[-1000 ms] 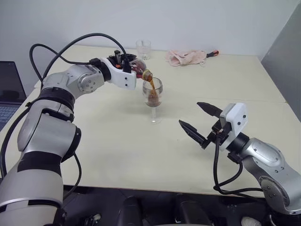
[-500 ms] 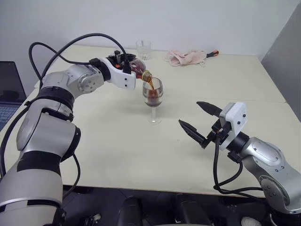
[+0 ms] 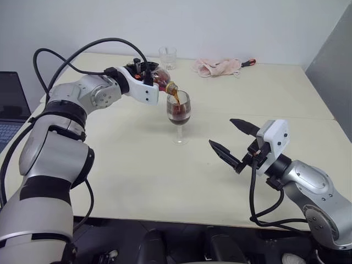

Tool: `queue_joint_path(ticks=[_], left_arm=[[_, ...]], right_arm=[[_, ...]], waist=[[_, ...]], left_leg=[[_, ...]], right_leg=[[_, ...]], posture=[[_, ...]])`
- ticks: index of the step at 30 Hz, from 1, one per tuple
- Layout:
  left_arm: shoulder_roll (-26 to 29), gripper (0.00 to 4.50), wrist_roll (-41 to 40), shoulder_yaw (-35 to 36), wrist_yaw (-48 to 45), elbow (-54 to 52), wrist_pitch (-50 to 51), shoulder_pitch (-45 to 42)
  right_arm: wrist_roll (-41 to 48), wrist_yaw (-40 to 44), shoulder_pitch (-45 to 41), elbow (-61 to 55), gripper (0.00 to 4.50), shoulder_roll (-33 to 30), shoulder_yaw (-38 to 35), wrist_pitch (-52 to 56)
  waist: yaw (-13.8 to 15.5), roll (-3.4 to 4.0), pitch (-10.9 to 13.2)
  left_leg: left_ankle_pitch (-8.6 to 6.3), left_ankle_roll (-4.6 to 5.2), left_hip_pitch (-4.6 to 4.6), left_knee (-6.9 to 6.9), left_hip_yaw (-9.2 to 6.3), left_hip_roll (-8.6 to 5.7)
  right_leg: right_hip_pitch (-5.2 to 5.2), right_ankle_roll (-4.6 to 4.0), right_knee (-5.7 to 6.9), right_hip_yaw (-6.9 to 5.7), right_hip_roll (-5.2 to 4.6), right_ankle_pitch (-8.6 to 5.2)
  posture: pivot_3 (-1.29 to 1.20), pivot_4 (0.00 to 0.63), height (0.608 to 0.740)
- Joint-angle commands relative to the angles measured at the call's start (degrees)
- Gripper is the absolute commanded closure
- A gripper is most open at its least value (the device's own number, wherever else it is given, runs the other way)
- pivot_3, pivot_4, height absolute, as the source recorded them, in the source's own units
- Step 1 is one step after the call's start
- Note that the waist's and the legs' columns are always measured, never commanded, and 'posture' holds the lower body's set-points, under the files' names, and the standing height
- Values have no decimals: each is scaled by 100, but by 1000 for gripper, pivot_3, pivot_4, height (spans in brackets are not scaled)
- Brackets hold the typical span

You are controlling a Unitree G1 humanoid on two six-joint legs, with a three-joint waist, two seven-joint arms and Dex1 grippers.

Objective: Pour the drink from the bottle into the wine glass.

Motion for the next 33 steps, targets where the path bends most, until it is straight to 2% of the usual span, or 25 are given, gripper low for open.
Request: queue_joint_path(ticks=[1,18,23,28,31,33], left_arm=[[92,3458,-8,6,131,-62,22,-296],[60,3458,-189,195,-2,-36,-8,-248],[-147,3458,-1185,912,-944,64,-9,-75],[-375,3458,-2359,1782,-2296,50,231,285],[-571,3458,-3313,2515,-3240,-18,640,533],[-791,3458,-4210,3242,-4163,-22,1516,761]], right_arm=[[41,31,-83,-112,0,-19,-87,-106],[29,59,-164,-42,0,-30,-94,-141],[60,71,-167,-45,0,-39,-133,-124],[231,66,-296,-70,0,28,-222,-69],[502,-4,-583,-85,0,78,-327,69],[551,-160,-838,-11,0,45,-308,350]], waist=[[0,0,0],[0,0,0],[2,0,0],[-19,1,-1],[-28,1,0],[-28,1,-1]], left_leg=[[0,0,0,0,0,0],[0,0,0,0,0,-1],[0,0,0,1,0,-1],[1,0,4,2,2,-1],[1,0,5,3,0,1],[1,0,5,4,-1,1]], right_leg=[[0,0,0,0,0,0],[0,0,2,1,0,0],[0,0,2,-1,-1,0],[1,-18,8,1,-1,10],[0,-20,13,-1,1,11],[1,-21,13,-2,1,12]], posture=[[0,150,740],[0,150,740],[0,150,740],[0,150,740],[0,150,740],[0,150,740]])
